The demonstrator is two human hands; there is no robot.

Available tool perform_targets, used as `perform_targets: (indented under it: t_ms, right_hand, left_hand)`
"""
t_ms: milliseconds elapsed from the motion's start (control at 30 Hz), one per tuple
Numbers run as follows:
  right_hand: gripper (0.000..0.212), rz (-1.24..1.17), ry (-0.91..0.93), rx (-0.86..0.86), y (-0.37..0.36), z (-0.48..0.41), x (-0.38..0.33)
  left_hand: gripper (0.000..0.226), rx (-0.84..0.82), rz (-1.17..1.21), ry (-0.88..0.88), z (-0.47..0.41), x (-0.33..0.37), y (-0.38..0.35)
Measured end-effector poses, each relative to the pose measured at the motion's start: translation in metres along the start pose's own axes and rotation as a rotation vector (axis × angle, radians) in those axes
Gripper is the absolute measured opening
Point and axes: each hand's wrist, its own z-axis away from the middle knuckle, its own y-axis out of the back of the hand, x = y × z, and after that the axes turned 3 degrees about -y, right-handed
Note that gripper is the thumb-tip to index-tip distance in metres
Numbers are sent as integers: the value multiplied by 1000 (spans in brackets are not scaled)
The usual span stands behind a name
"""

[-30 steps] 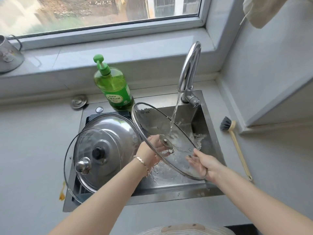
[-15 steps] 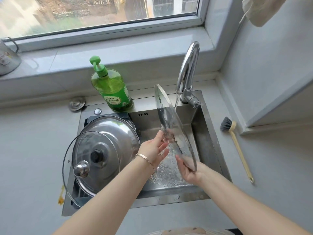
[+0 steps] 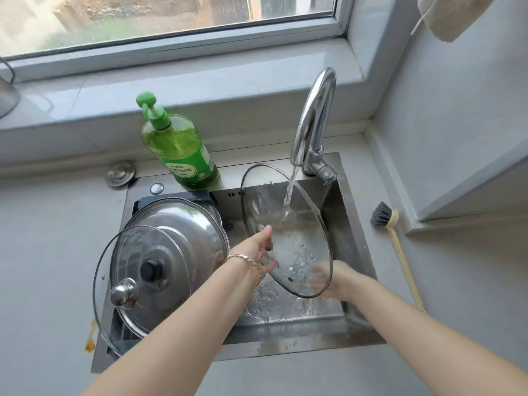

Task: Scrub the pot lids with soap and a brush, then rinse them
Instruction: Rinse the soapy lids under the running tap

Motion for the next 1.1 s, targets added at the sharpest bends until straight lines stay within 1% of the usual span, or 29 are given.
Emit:
perform_targets:
  t_ms: [67, 100, 133, 200, 233, 300, 333, 467, 500, 567, 667, 700, 767, 833, 900, 933, 1000, 1033, 1100]
  right_hand:
    - [34, 24, 240, 157, 12, 1, -34]
    - [36, -17, 331, 181, 15, 4, -53]
    - [37, -70, 398, 181, 16, 8, -72]
    - [41, -161, 470, 158, 16, 14, -100]
    - [42, -158, 504, 148, 14, 12, -112]
    - [42, -168, 527, 151, 9, 13, -121]
    - [40, -161, 530, 156, 6, 11, -124]
    - [36, -62, 546, 201, -3, 4, -136]
    - [37, -36, 556, 183, -2, 4, -139]
    - [39, 23, 543, 97, 4, 11, -141]
    - [47, 268, 448, 23, 20, 30, -128]
    - [44, 354, 417, 2, 24, 40, -121]
    - [28, 476, 409, -50, 26, 61, -106]
    - [12, 525, 458, -54, 24, 80, -92]
    - [5, 534, 524, -61, 18, 97, -81]
    - [4, 535, 561, -67, 13, 105, -75]
    - [4, 556, 640, -48, 1, 118, -62]
    - [7, 583, 686, -17, -6, 123, -55]
    - [13, 665, 786, 62, -16, 130, -45]
  left_hand:
    - [36, 41, -36, 21, -6, 2, 4]
    - [37, 54, -54, 36, -9, 2, 6]
    - [40, 70, -70, 50, -11, 3, 7]
    - [43, 115, -86, 58, -13, 2, 8]
    - [47, 133, -85, 56, -16, 4, 6]
    - [58, 149, -90, 55, -17, 1, 3]
    - [60, 151, -86, 58, -17, 1, 2]
    - [43, 146, -70, 73, -22, -3, 0]
    - [43, 140, -78, 72, -23, -4, 0]
    - [47, 133, -104, 66, -22, -7, -1]
    - [50, 126, -119, 49, -19, -10, 1]
    - [52, 117, -123, 46, -19, -11, 2]
    - [47, 100, -144, 41, -15, -13, 6]
    - [37, 65, -179, 38, -12, -16, 11]
    - [27, 41, -202, 30, -5, -18, 15]
    - [25, 32, -203, 27, -1, -20, 17]
    - [31, 0, -197, 34, 9, -22, 19]
    - [33, -8, -178, 37, 13, -23, 19]
    - [29, -7, -126, 35, 21, -25, 22]
